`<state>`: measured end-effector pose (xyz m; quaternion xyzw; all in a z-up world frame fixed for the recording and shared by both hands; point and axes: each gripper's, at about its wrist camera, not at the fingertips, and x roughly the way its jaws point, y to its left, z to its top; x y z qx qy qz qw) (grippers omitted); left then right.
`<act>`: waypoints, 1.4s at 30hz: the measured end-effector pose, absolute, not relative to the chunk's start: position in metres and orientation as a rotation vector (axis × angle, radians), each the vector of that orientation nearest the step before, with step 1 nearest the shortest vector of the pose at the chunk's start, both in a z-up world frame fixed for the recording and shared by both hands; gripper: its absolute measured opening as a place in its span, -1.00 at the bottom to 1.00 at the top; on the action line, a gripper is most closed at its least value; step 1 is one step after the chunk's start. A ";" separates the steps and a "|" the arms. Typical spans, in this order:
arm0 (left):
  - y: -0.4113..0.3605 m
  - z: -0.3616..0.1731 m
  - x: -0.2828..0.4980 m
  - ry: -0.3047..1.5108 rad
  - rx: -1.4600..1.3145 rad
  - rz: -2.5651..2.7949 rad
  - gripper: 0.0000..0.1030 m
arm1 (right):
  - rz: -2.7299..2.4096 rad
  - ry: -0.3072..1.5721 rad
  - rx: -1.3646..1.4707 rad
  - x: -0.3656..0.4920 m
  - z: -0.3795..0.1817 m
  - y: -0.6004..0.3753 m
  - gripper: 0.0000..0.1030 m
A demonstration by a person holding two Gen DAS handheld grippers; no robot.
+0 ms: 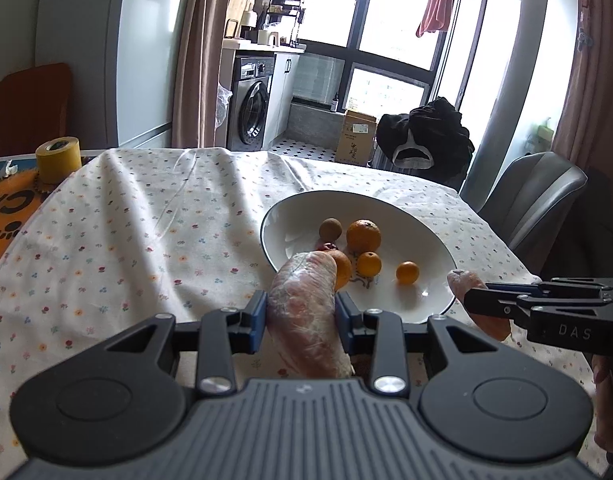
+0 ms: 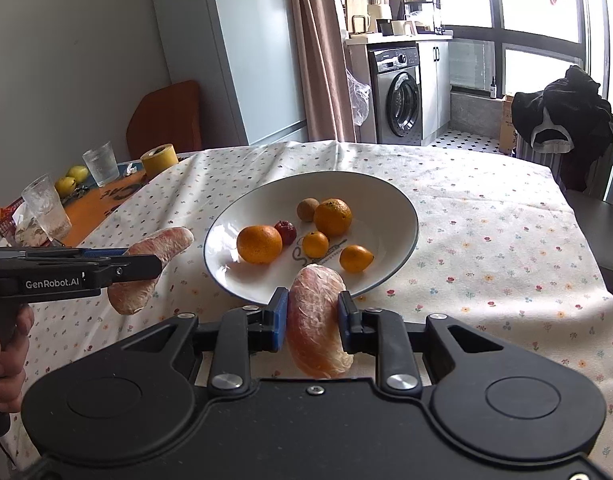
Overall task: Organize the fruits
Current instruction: 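Carry both segments into the white bowl, opening the left tool then the right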
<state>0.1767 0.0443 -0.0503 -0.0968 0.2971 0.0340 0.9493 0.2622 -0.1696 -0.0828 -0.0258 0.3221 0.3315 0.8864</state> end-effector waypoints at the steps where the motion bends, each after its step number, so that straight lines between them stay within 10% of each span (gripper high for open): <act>1: 0.043 -0.050 0.179 0.604 -0.194 0.066 -0.36 | 0.689 0.668 -0.053 0.264 -0.082 -0.169 -0.54; 4: 0.042 -0.050 0.190 0.620 -0.204 0.048 -0.62 | 0.686 0.663 -0.053 0.271 -0.080 -0.168 -0.54; 27: 0.012 -0.056 0.248 0.644 -0.192 -0.046 -0.57 | 0.651 0.655 -0.016 0.319 -0.078 -0.165 -0.58; 38: 0.029 -0.044 0.234 0.612 -0.174 0.021 0.05 | 0.638 0.643 -0.010 0.332 -0.078 -0.163 -0.59; 42: 0.036 -0.042 0.225 0.596 -0.176 0.053 0.51 | 0.631 0.619 0.019 0.334 -0.073 -0.166 -0.22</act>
